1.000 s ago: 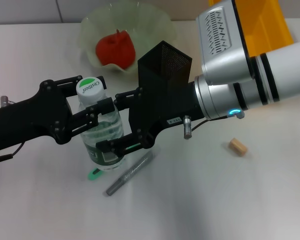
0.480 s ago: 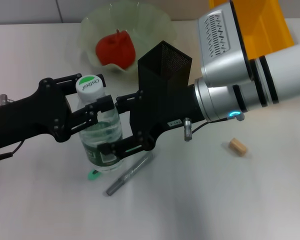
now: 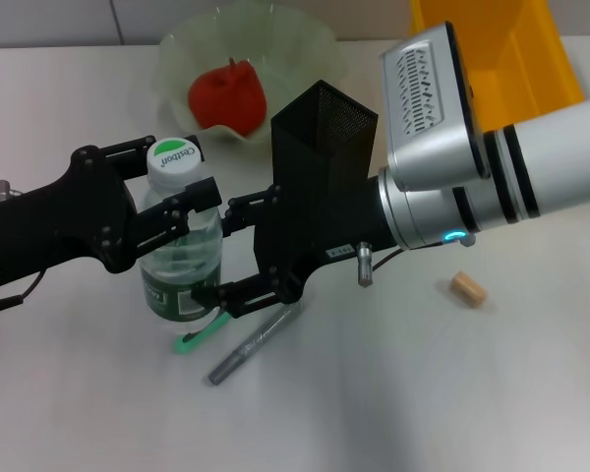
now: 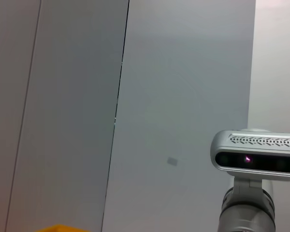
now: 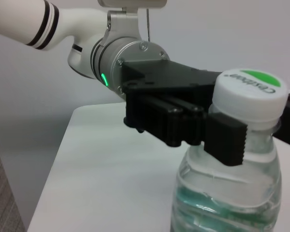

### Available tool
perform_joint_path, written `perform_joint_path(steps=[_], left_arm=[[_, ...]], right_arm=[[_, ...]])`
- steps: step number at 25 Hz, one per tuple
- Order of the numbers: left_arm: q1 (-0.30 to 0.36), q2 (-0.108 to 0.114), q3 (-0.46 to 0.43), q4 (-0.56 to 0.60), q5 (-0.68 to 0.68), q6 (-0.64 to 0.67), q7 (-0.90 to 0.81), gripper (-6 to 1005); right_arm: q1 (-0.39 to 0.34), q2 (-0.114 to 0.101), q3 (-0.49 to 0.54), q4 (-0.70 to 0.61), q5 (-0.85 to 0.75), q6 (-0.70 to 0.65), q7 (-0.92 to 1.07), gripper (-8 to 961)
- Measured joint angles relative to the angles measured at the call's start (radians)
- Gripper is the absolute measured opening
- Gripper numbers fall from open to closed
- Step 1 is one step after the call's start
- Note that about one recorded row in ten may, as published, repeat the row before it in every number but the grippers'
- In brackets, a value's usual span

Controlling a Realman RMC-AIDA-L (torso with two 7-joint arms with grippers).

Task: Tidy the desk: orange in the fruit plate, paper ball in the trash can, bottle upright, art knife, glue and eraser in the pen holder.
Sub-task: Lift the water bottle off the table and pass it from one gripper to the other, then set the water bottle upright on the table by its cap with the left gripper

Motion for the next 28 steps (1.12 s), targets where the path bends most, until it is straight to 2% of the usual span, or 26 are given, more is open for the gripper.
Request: perform_joint_path(steps=[10, 16, 25, 28], left_arm=[[0.008, 0.000, -0.007, 0.003, -0.004, 0.003, 0.000, 448], [0.024, 0.000, -0.035, 0.045, -0.004, 0.007, -0.007, 448], [0.033, 0.002, -0.132, 0.055, -0.003, -0.001, -0.001, 448], [0.033, 0.001, -0.197, 0.055, -0.002, -0.015, 0.000, 448]], right_arm=[[-0.027, 0.000, 0.001, -0.002, 0.045, 0.025, -0.037, 730], [-0.066, -0.002, 0.012, -0.002, 0.083, 0.063, -0.073, 730], [-0.100, -0.002, 0.014, 0.007, 0.102, 0.085, -0.074, 730], [-0.119, -0.005, 0.014, 0.007, 0.137, 0.087, -0.075, 730]])
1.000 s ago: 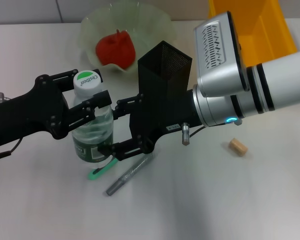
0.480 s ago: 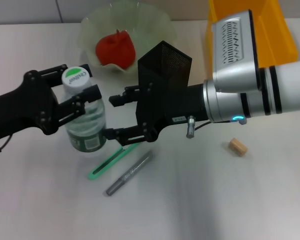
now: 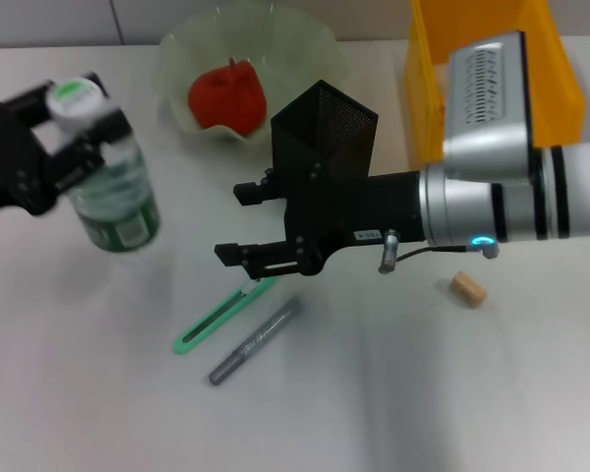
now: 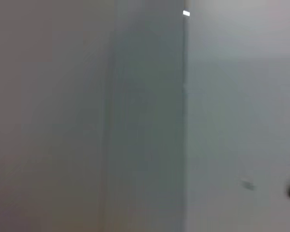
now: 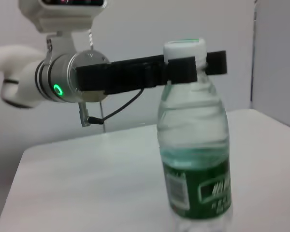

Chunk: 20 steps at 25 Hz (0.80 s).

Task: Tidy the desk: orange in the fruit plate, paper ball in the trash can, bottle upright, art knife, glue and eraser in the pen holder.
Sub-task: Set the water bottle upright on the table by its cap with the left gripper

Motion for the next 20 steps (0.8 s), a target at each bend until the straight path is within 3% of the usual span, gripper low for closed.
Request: perform_joint_path(steps=[6, 13, 16, 20], left_arm=[[-0.012, -0.002, -0.121, -0.013, 0.000, -0.042, 0.002, 448], [-0.032, -0.007, -0.137, -0.027, -0.013, -0.125, 0.002, 448], [-0.032, -0.007, -0.137, -0.027, -0.013, -0.125, 0.002, 448], [-0.075, -0.008, -0.135, -0.080, -0.044, -0.228, 0.036, 448]], right_arm=[[-0.061, -0.001, 0.001, 0.002, 0.107, -0.004, -0.060, 730], [-0.141, 0.000, 0.001, 0.036, 0.309, -0.044, -0.274, 730], [-0.157, -0.002, 0.006, 0.086, 0.400, -0.107, -0.370, 730], [-0.170, -0.002, 0.046, 0.184, 0.487, -0.208, -0.467, 730]])
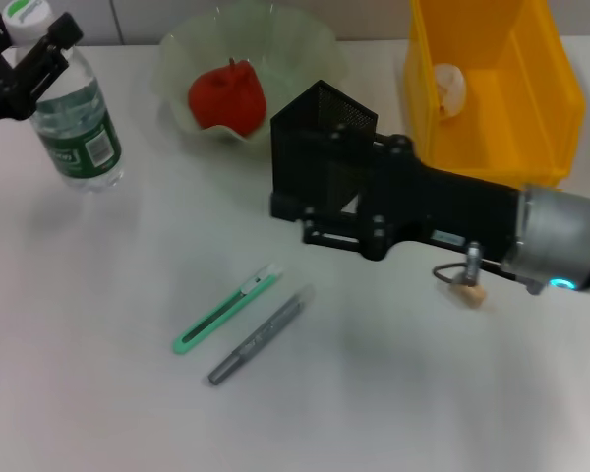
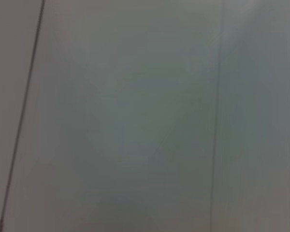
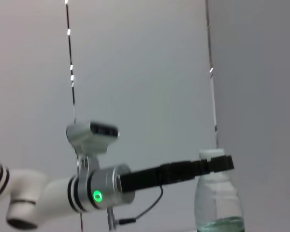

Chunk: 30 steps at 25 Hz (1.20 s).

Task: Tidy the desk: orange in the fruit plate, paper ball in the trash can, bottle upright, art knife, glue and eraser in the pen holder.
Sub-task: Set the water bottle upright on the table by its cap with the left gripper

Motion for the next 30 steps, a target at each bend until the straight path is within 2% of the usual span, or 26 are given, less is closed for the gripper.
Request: perform_joint_path(steps=[3, 14, 20, 30], left_arm=[[-0.018, 0.000, -0.001, -0.052, -0.046, -0.052, 0.045, 449], [-0.064, -0.002, 0.004, -0.134, -0.066, -0.183, 0.152, 451], [-0.069, -0.003, 0.004, -0.146, -0.066, -0.206, 0.179, 452], [-0.092, -0.004, -0.003, -0.219, -0.086, -0.288, 0.263, 454]], right_arm=[[0.002, 0.000, 0.029, 0.083, 0.035, -0.065, -0.032, 730], [0.008, 0.007, 0.005, 0.176, 0.051, -0.125, -0.166, 730], [0.041, 0.008, -0.005, 0.251, 0.105, -0.140, -0.187, 730], [0.049, 0.008, -0.020, 0.265, 0.110, -0.135, -0.189, 730]])
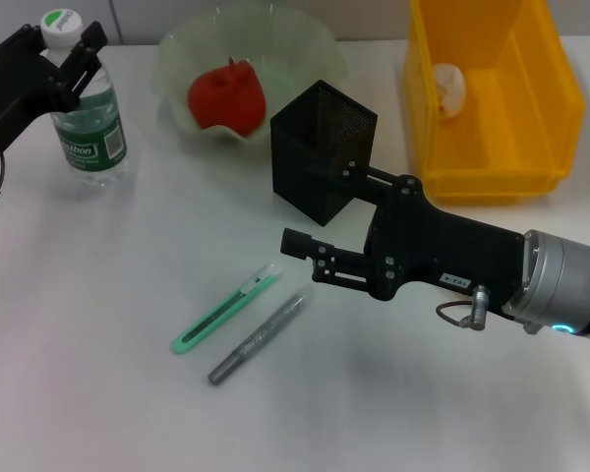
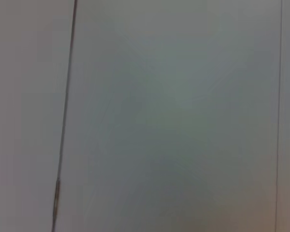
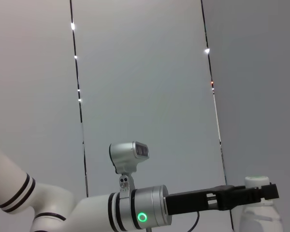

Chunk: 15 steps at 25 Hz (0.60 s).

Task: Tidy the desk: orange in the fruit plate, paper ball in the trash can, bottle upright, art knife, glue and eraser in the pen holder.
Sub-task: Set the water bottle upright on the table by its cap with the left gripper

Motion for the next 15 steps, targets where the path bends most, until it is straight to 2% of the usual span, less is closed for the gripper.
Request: perform_joint_path(steps=[15], left_arm=[[-0.009, 0.001, -0.001, -0.052, -0.051, -0.046, 0.053, 457]], right_arm=[[0.019, 0.000, -0.014, 0.018, 0.001, 0.008, 0.000, 731]])
